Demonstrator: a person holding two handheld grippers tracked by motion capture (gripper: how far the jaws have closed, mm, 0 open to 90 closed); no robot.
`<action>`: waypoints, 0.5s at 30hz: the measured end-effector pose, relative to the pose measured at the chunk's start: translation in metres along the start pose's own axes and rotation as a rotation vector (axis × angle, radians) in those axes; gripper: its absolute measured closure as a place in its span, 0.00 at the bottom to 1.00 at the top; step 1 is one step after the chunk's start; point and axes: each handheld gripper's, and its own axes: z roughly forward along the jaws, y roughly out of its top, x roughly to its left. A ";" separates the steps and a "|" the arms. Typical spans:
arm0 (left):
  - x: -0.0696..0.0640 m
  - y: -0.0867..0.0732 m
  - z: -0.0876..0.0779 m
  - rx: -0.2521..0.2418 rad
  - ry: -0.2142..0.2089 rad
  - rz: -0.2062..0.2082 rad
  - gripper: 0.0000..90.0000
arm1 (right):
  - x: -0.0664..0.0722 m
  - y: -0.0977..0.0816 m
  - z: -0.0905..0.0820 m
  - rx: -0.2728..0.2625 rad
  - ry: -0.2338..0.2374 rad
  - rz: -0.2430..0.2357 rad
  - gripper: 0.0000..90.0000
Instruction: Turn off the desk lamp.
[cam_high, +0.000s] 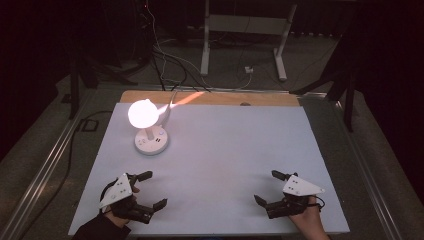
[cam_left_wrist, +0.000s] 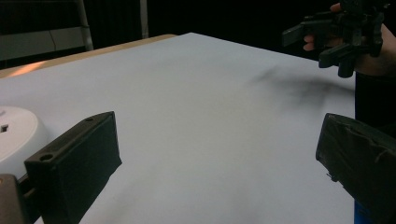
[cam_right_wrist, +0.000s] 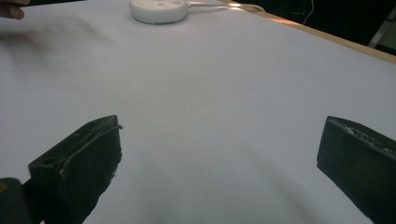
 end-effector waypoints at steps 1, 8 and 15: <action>0.000 0.000 0.000 0.002 0.002 0.003 0.00 | -0.001 0.000 0.000 0.000 0.004 0.003 0.00; 0.000 0.000 0.000 0.005 0.002 0.003 0.00 | 0.000 0.001 -0.001 -0.008 0.004 -0.002 0.00; -0.001 0.000 0.000 0.016 -0.005 0.013 0.00 | 0.000 0.001 0.000 -0.006 0.002 0.001 0.00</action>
